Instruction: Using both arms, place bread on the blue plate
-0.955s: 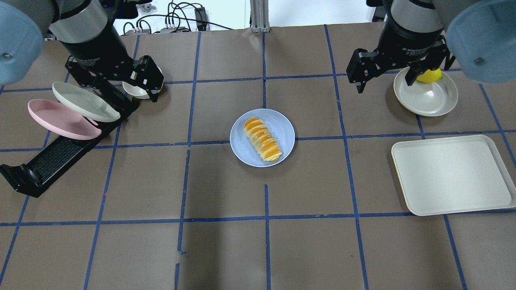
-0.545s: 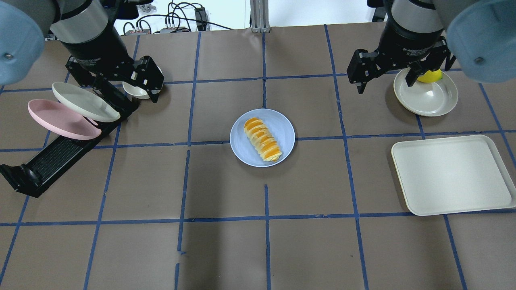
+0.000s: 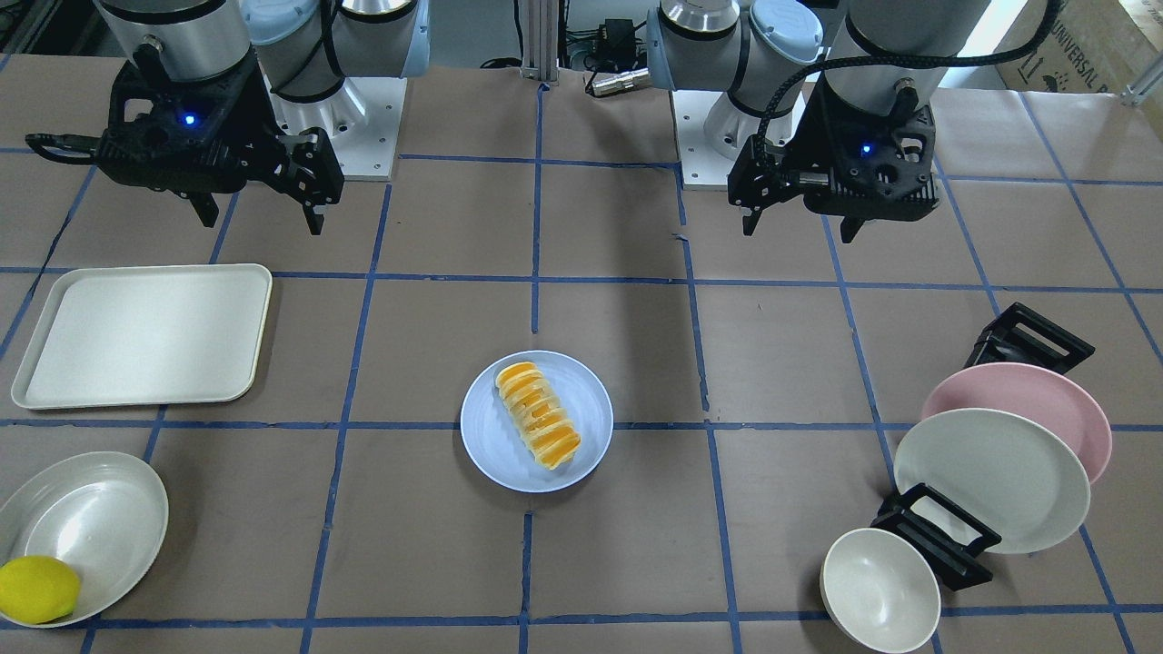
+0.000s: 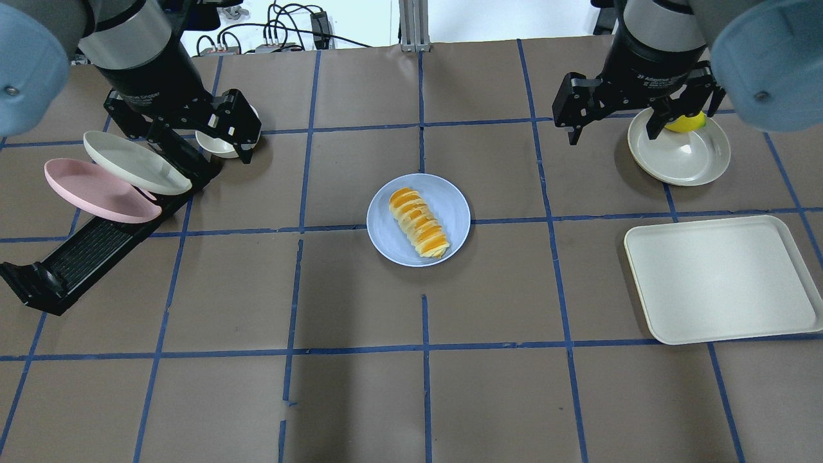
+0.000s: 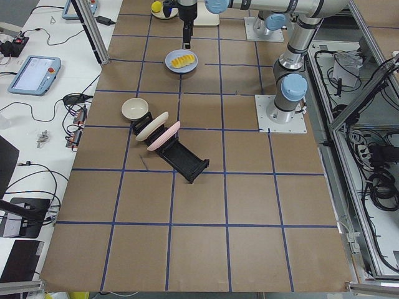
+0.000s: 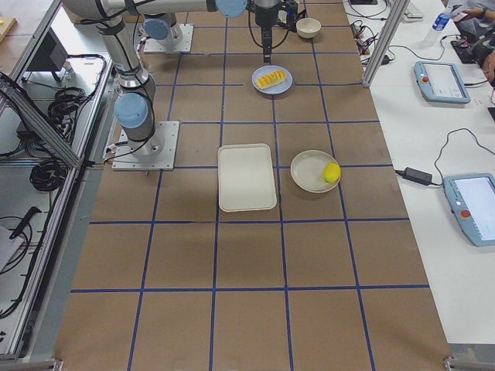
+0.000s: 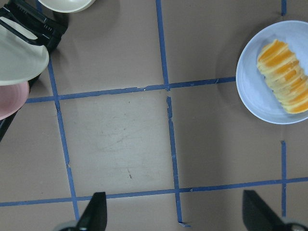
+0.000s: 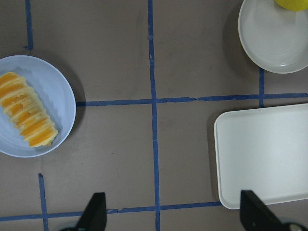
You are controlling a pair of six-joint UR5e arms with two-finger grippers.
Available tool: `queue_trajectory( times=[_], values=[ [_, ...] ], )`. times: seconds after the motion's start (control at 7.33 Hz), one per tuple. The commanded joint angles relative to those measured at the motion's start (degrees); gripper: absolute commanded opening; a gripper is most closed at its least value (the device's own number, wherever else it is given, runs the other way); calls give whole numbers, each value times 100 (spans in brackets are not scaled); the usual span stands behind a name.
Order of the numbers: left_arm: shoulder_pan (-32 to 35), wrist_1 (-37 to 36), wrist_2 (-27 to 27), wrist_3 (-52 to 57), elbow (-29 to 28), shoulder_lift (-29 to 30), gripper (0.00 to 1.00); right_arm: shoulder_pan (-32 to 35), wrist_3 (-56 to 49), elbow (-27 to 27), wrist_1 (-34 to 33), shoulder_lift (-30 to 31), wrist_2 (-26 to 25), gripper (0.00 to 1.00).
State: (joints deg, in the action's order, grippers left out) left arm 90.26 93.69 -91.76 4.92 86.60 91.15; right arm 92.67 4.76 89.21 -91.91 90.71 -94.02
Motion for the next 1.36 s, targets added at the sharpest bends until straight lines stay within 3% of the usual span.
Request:
queue_trajectory(
  times=[0.0,1.23],
  values=[
    [0,0,0,0,6,0,100,6,166,9,-38,8,-11,97],
    [0,-114,53,-9,-3,35,100,6,175,9,-29,8,-28,97]
  ],
)
